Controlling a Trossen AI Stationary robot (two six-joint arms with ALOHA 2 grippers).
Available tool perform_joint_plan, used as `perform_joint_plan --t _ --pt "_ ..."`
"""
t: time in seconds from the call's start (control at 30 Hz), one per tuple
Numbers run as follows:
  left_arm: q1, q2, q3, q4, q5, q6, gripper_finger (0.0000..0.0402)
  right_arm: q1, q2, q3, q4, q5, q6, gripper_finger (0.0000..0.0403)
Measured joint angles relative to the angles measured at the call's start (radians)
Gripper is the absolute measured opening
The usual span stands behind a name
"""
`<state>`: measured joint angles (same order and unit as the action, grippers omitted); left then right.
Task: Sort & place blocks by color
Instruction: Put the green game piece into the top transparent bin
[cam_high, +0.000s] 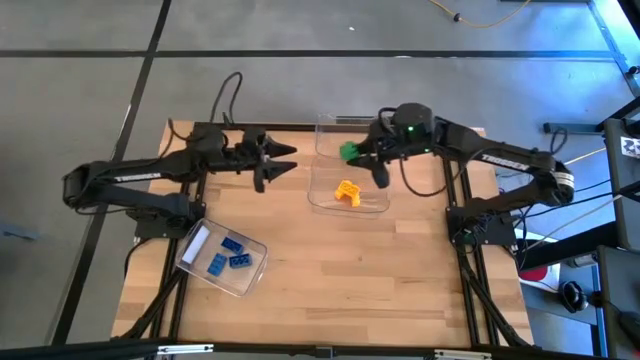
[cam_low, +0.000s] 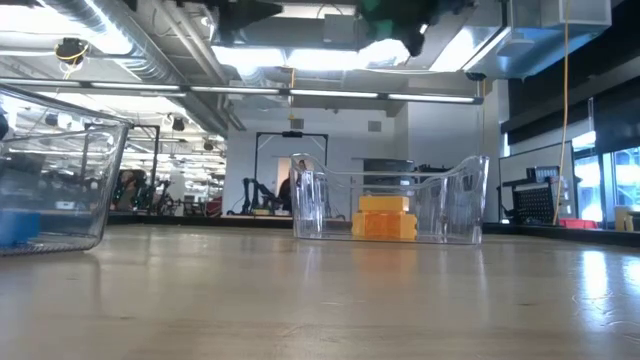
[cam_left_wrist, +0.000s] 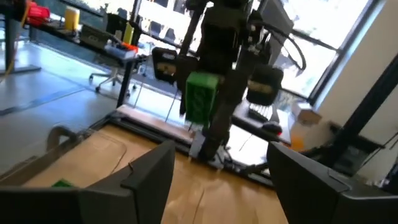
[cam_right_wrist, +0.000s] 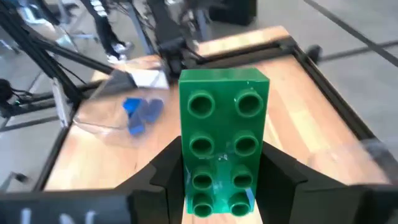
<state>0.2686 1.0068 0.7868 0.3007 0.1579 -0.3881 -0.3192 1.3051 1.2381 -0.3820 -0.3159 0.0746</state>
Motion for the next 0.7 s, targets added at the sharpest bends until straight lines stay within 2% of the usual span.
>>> perform_joint_plan --t 0.17,0.33,0.47,0.7 --pt "-0.015 -0.083 0.000 -0.091 0.005 0.062 0.0244 -0.033 -0.114 -0.080 0.007 0.008 -0.020 0.0138" --pt "-0.040 -0.155 -0.027 -0.067 -0.053 0.080 0.0244 -0.059 -0.277 -0.287 0.222 0.020 0.110 0.0138" --pt "-0.047 -0.179 -0.045 -0.072 -0.068 0.056 0.0244 -0.058 -0.381 -0.422 0.352 0.079 0.214 0.0138" --pt "-0.048 -0.179 -0.045 -0.066 -0.076 0.051 0.0245 -0.059 -0.415 -0.454 0.357 0.106 0.238 0.0138"
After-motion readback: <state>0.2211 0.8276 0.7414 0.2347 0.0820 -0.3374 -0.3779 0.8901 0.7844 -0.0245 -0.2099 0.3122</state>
